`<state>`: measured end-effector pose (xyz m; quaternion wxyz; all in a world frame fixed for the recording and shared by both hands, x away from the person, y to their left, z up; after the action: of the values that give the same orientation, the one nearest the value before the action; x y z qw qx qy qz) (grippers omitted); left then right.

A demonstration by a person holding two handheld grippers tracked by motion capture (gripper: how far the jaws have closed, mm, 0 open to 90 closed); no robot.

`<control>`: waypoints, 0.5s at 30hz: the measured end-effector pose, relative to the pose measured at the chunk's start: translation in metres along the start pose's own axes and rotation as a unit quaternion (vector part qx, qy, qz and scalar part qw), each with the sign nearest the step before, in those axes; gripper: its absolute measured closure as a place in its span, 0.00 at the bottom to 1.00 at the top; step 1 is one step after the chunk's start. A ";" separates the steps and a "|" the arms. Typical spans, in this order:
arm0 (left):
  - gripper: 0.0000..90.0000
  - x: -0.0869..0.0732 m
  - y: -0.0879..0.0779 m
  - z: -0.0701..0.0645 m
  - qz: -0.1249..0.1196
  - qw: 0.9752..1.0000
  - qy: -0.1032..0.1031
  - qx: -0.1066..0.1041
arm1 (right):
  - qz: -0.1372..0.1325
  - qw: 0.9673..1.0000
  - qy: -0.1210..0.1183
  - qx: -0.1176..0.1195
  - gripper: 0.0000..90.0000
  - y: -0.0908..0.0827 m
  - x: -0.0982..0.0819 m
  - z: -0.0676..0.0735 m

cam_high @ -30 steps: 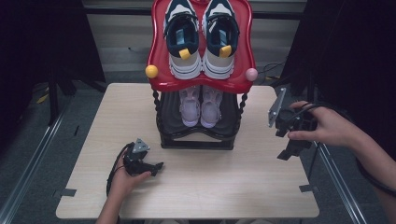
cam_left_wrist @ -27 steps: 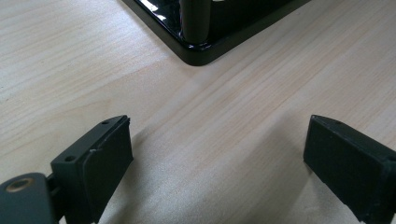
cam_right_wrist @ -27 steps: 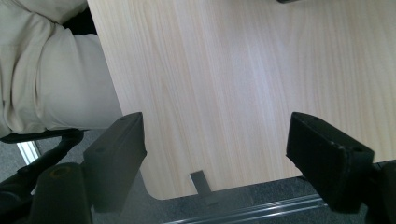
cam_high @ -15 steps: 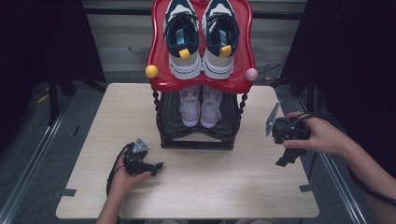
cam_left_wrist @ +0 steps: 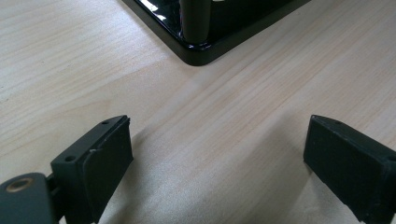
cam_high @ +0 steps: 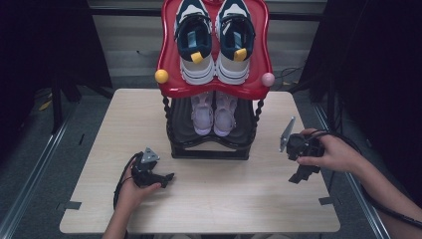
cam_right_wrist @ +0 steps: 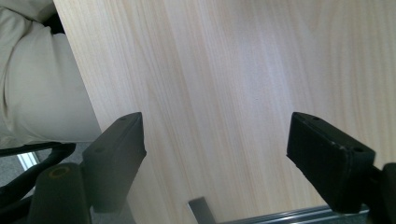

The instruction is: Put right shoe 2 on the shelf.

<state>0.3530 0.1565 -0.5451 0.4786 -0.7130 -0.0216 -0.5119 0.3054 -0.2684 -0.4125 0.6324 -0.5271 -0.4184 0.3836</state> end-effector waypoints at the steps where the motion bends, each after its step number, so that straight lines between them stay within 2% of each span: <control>1: 0.08 0.000 0.000 0.000 0.000 1.000 0.000 0.000 | 0.000 1.000 0.002 0.002 0.20 0.003 -0.001 0.000; 6: 0.08 0.000 0.000 0.000 0.002 1.000 0.003 0.000 | -0.007 1.000 0.003 -0.003 0.19 0.012 -0.002 -0.002; 7: 0.08 0.000 0.000 0.000 0.002 1.000 0.003 0.000 | -0.016 1.000 0.002 -0.005 0.19 0.015 -0.001 -0.003; 10: 0.08 0.000 0.000 0.000 0.002 1.000 0.003 -0.001 | -0.022 1.000 0.002 -0.003 0.19 0.020 -0.001 -0.004; 14: 0.08 0.000 0.000 0.000 0.002 1.000 0.003 0.000 | -0.031 0.999 0.012 0.001 0.18 0.029 -0.002 -0.003; 15: 0.08 0.000 0.000 0.000 0.002 1.000 0.003 0.000 | -0.035 0.999 0.011 -0.004 0.19 0.032 -0.002 -0.004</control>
<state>0.3531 0.1570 -0.5450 0.4796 -0.7117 -0.0186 -0.5130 0.3072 -0.2669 -0.4446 0.6477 -0.5193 -0.4310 0.3536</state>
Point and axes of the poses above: each handheld gripper's, and its own axes: y roughly forward along the jaws, x roughly out of its top, z roughly to its left, the point moved 5 cm from there along y, roughly forward along the jaws, and after that the axes turned 3 degrees about -z, right-handed, at the moved point
